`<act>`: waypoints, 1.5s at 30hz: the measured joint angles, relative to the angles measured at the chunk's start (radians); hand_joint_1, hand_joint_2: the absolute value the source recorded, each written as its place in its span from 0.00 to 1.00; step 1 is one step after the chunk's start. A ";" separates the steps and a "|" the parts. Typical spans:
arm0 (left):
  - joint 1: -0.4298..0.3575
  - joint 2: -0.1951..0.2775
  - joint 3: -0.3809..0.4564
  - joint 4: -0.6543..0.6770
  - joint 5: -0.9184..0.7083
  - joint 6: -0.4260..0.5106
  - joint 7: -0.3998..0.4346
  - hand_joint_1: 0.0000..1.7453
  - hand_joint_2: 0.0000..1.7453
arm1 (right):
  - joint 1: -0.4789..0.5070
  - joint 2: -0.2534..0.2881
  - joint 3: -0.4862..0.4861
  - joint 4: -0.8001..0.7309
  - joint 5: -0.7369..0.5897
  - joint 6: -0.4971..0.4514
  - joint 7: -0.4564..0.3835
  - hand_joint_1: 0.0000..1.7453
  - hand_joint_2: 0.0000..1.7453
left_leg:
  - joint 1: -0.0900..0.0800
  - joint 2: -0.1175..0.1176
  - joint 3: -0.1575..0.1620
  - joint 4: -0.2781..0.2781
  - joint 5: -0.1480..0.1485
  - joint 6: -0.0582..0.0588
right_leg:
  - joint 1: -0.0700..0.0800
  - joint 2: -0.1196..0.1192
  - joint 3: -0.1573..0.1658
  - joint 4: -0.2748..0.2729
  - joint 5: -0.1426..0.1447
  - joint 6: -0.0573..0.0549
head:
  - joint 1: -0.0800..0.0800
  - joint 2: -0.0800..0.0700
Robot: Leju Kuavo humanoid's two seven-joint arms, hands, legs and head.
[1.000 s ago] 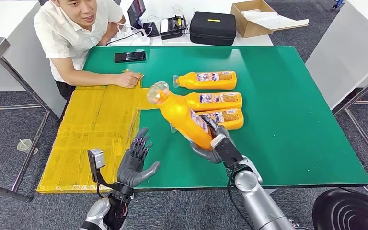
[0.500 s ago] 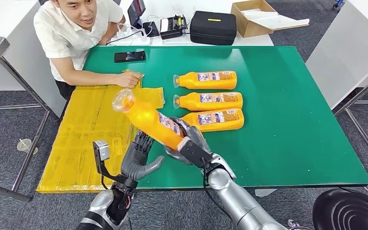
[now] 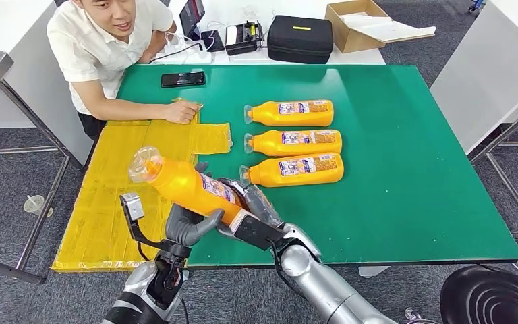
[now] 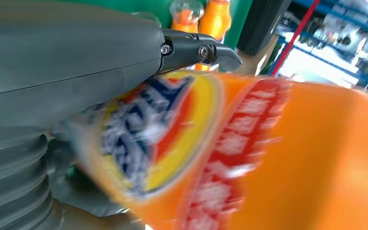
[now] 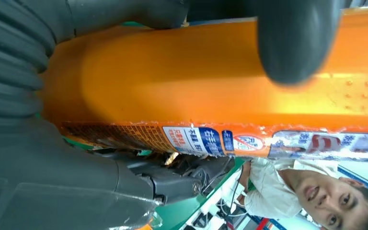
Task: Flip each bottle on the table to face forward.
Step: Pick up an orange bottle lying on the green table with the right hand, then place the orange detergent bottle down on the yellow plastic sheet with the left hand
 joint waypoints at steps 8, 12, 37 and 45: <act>0.006 -0.021 0.021 -0.032 0.022 0.046 -0.007 0.00 1.00 | 0.003 0.000 0.023 -0.015 -0.011 0.000 0.005 1.00 1.00 | 0.000 0.000 0.000 0.000 0.000 0.000 | 0.000 0.000 0.000 0.000 0.000 0.000 | 0.000 0.000; 0.011 -0.025 0.024 -0.039 0.023 0.050 -0.018 0.23 1.00 | 0.003 0.000 0.029 -0.016 -0.018 0.008 0.007 1.00 1.00 | 0.000 0.000 0.000 0.000 0.000 0.000 | 0.000 0.000 0.000 0.000 0.000 0.000 | 0.000 0.000; 0.031 -0.029 0.029 -0.116 -0.117 0.093 -0.116 1.00 1.00 | -0.006 0.002 0.046 0.020 0.021 -0.046 0.047 0.00 1.00 | 0.000 0.000 -0.001 0.000 0.000 0.000 | 0.000 0.000 -0.001 0.000 0.000 0.000 | 0.000 0.000; 0.034 -0.029 0.041 -0.146 -0.155 0.220 -0.084 1.00 1.00 | 0.019 0.002 0.041 0.025 0.112 -0.194 0.054 0.00 1.00 | 0.000 0.000 -0.001 0.000 0.000 0.000 | 0.000 0.000 -0.001 0.000 0.000 0.000 | 0.000 0.000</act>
